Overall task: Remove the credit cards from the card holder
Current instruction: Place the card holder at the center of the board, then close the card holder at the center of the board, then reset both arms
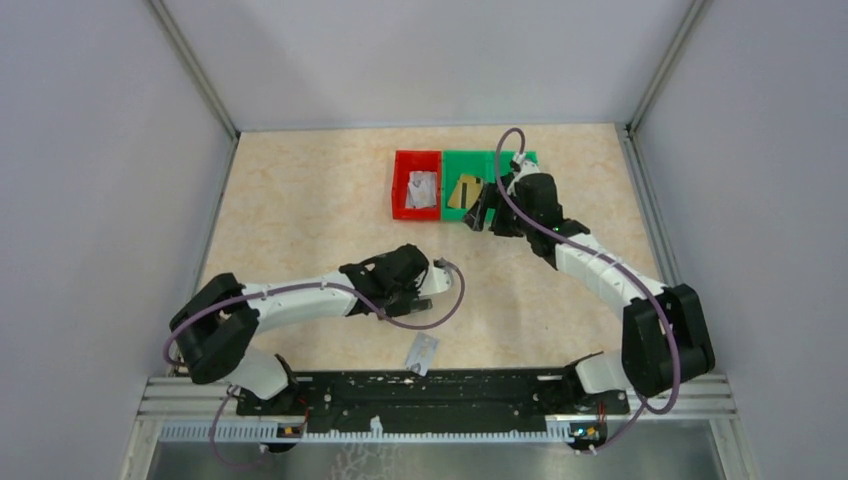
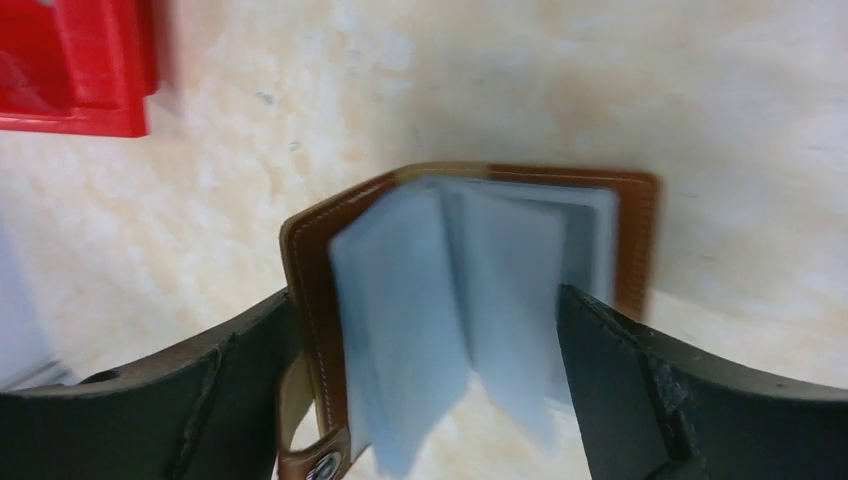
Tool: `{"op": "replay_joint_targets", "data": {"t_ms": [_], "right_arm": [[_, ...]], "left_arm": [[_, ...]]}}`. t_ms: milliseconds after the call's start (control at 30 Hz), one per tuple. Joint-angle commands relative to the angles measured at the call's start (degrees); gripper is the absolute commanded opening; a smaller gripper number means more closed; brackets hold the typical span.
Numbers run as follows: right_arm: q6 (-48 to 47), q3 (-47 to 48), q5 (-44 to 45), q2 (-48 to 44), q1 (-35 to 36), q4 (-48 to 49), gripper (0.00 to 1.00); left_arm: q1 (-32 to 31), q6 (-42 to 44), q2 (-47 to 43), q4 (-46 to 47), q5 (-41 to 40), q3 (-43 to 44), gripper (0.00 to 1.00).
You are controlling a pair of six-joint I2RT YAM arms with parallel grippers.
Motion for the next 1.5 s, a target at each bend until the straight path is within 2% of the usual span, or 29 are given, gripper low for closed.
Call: {"op": "replay_joint_targets", "data": {"t_ms": [0,100,200,467,533,667,833,1000,1133,1167,1233,1333,1467], "right_arm": [[1.9,-2.8,0.7,-6.2,-0.5,4.6,0.84],[2.6,-4.4,0.7,-7.4,-0.9,4.6,0.85],[3.3,-5.9,1.1,-8.8,-1.0,4.4,0.86],[4.0,-8.3,2.2,-13.1,-2.1,3.2,0.87],[4.1,-8.8,2.1,-14.6,-3.0,3.0,0.87],[3.9,-10.3,2.6,-18.4,-5.6,1.6,0.87],[5.0,-12.2,3.2,-22.9,-7.9,1.3,0.87],[5.8,-12.7,5.2,-24.7,-8.9,0.7,0.87],[5.5,-14.4,8.6,-25.5,-9.5,2.0,0.87],[5.1,-15.0,9.8,-25.8,-9.5,2.2,0.87],[4.3,-16.2,13.2,-26.7,-9.7,2.5,0.87],[3.2,-18.3,20.2,-28.9,-10.1,3.2,0.89],[2.6,-21.6,28.9,-32.8,-10.9,5.2,0.91]], "left_arm": [[-0.5,-8.9,-4.9,-12.2,16.8,2.5,0.99],[-0.5,-12.3,-8.4,-15.6,28.5,3.1,0.96],[-0.5,-16.1,-10.2,-17.3,36.2,3.2,0.93],[0.6,-13.9,-9.4,-19.2,41.1,3.7,0.85],[3.2,-13.8,-8.3,-18.7,43.4,4.0,0.77],[14.0,-14.9,-4.3,-18.3,52.6,5.9,0.62],[20.7,-13.9,0.0,-15.3,53.4,4.5,0.54],[20.7,-10.5,0.9,-6.0,42.1,-1.9,0.47],[20.7,-10.6,-0.2,-1.3,37.6,-4.5,0.51],[20.7,-10.9,-1.0,-1.1,37.9,-4.4,0.56],[21.7,-12.2,-3.3,-2.3,40.2,-2.2,0.73],[26.8,-14.3,-7.8,-4.3,47.1,2.7,0.98],[32.2,-14.2,-13.5,-2.7,48.3,6.8,0.99]]}}
